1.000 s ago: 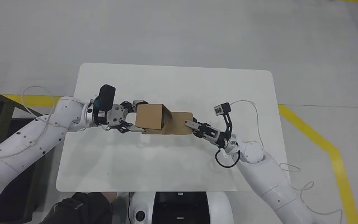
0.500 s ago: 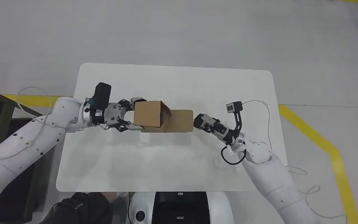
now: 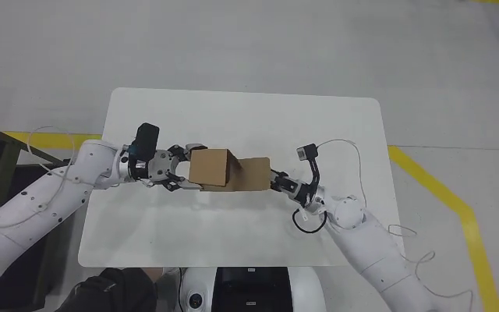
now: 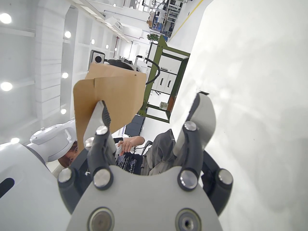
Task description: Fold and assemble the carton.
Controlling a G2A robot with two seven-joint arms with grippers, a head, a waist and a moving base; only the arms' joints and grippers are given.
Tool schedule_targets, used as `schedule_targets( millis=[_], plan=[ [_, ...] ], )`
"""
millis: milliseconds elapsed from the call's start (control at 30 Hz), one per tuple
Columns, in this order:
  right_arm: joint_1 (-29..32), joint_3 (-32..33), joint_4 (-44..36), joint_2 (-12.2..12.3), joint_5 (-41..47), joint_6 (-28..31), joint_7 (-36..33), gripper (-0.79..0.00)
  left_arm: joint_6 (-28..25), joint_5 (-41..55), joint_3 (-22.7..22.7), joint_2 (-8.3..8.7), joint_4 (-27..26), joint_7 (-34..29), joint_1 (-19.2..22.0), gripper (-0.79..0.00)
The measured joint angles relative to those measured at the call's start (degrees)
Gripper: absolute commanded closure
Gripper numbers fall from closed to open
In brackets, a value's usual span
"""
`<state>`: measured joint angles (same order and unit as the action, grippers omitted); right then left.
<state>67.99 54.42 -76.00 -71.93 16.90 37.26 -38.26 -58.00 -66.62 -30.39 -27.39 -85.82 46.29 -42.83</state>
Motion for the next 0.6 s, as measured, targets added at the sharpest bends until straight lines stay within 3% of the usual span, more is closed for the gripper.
schedule_targets(
  millis=[600],
  plan=[
    [0.31,0.1,-6.73,0.1,-18.83,-3.98,7.01,-0.311,0.0,-4.27,4.12,-2.5,4.0,-0.01,3.17,-0.385]
  ],
)
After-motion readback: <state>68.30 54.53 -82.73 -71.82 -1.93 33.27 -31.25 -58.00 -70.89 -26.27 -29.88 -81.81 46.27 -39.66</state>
